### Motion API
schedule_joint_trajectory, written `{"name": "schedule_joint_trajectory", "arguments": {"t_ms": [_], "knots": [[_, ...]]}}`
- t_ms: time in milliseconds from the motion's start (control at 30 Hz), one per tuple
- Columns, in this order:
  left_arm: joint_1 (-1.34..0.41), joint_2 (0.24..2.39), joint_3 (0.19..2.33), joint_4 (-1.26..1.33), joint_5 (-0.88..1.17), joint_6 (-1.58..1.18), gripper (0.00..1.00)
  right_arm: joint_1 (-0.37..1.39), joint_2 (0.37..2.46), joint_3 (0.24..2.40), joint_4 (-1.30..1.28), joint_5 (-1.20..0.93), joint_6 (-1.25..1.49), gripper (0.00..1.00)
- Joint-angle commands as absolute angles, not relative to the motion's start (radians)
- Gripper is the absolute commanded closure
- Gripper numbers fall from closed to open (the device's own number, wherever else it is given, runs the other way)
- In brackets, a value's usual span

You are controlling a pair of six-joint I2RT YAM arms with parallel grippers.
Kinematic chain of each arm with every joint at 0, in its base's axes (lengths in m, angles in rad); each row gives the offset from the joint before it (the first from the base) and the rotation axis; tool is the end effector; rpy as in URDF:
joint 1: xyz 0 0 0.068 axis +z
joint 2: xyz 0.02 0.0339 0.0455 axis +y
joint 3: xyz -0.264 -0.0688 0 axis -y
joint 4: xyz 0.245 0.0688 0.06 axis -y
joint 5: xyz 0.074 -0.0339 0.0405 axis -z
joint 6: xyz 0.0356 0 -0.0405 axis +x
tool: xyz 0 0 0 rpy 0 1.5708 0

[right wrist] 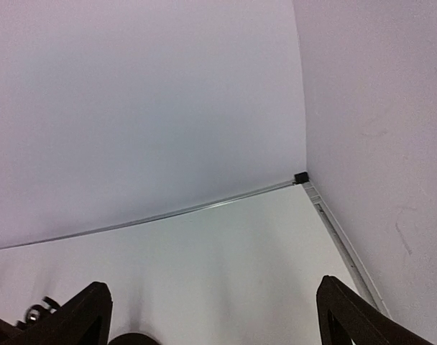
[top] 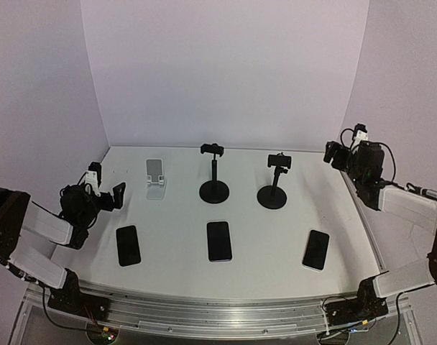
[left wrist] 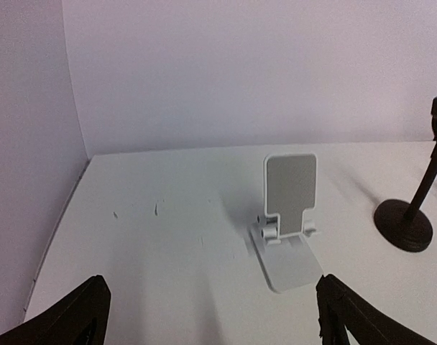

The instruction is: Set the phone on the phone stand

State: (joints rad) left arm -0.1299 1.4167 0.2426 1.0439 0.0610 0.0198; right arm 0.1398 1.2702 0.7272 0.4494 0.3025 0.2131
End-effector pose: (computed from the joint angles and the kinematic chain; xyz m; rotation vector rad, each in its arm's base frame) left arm 0.2358 -0.0330 0.1574 0.1727 1.6938 -0.1340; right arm 0.2888 0.0299 0.2803 0.2883 1.6349 0.0161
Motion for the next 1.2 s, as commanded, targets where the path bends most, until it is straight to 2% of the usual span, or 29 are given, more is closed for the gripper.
{"name": "schedule_joint_trajectory", "arguments": {"t_ms": [0,200,300,467,600,733,833,1067,1167], "knots": [[-0.125,1.28,0.29,1.073,0.086,0.023,0.0,0.302,1.279,0.961,0.183,0.37,0.185,0.03],[-0.126,1.267,0.548,0.788,0.329,0.025,0.0,0.648,1.49,1.315,0.064,0.676,0.084,0.07],[-0.132,1.259,0.572,0.81,0.434,0.015,0.01,0.779,1.609,1.425,0.075,0.747,0.091,0.14],[-0.143,1.255,0.637,0.745,0.426,-0.046,0.0,0.949,1.813,1.486,0.208,0.756,0.081,0.18],[-0.143,1.243,0.644,0.718,0.493,-0.072,0.0,0.972,1.893,1.374,0.44,0.645,0.215,0.23],[-0.143,1.224,0.606,0.758,0.563,-0.091,0.0,0.974,2.005,1.354,0.581,0.704,0.22,0.26],[-0.143,1.227,0.612,0.748,0.547,-0.118,0.0,0.973,2.098,1.355,0.711,0.779,0.172,0.26],[-0.143,1.232,0.618,0.759,0.552,-0.122,0.01,0.955,2.343,1.388,1.208,0.843,-0.089,0.21],[-0.143,1.235,0.624,0.758,0.564,-0.117,0.01,0.93,2.42,1.462,1.24,0.862,-0.127,0.2]]}}
